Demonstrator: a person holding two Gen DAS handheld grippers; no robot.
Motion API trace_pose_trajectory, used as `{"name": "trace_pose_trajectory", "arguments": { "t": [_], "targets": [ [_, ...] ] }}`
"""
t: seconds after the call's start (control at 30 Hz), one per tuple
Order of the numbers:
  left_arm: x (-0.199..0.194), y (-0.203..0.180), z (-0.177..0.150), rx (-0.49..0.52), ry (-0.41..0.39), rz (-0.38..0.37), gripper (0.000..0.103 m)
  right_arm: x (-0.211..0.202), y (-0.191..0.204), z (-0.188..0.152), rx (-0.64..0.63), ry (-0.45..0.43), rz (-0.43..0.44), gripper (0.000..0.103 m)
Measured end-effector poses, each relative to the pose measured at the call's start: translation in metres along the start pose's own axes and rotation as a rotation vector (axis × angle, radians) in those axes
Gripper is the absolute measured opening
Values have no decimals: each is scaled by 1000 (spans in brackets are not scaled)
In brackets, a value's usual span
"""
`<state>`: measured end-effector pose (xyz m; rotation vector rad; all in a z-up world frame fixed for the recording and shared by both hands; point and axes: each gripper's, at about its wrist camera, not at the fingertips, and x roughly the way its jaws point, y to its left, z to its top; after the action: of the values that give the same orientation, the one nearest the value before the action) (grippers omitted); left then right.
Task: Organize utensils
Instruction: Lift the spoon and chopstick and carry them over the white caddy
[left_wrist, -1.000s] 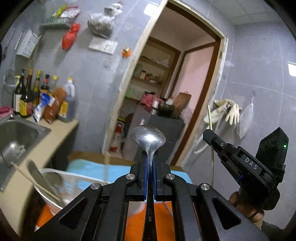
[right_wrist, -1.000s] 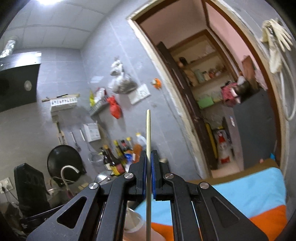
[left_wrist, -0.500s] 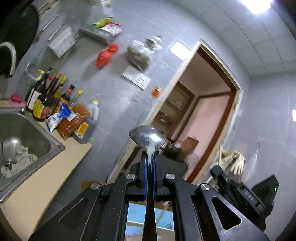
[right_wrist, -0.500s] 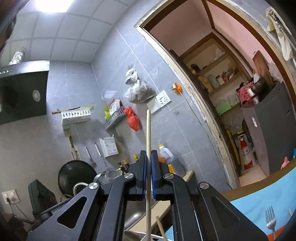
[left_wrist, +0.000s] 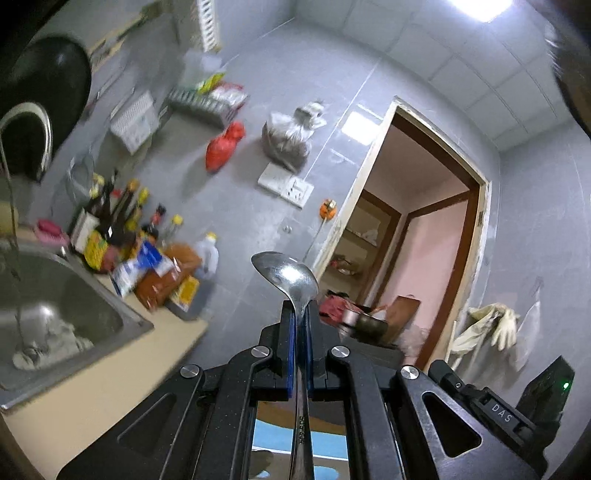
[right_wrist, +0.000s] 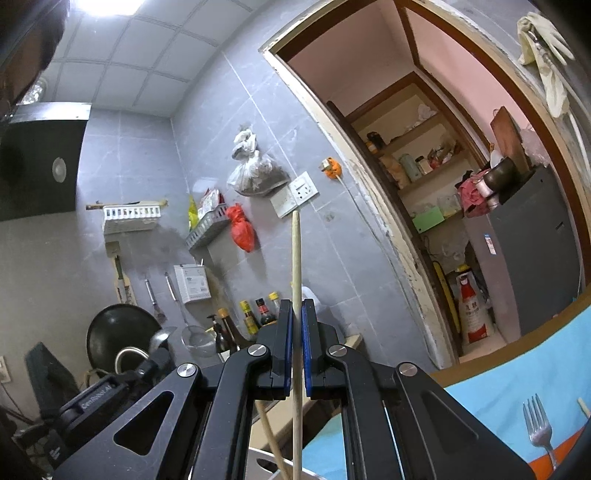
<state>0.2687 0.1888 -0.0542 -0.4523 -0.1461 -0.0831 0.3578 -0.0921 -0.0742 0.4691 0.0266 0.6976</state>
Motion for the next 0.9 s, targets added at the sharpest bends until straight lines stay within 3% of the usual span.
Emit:
{"name": "trace_pose_trajectory", "arguments": {
  "t": [0.2, 0.6, 0.9],
  "targets": [
    [-3, -18, -10, 106, -60, 0, 3, 3, 0, -7, -23, 20, -12, 3],
    [-6, -32, -33, 226, -132, 8, 3, -5, 10, -15, -104, 42, -31, 3],
    [-2, -56, -61, 420, -148, 86, 3, -5, 13, -18, -136, 79, -21, 3]
  ]
}}
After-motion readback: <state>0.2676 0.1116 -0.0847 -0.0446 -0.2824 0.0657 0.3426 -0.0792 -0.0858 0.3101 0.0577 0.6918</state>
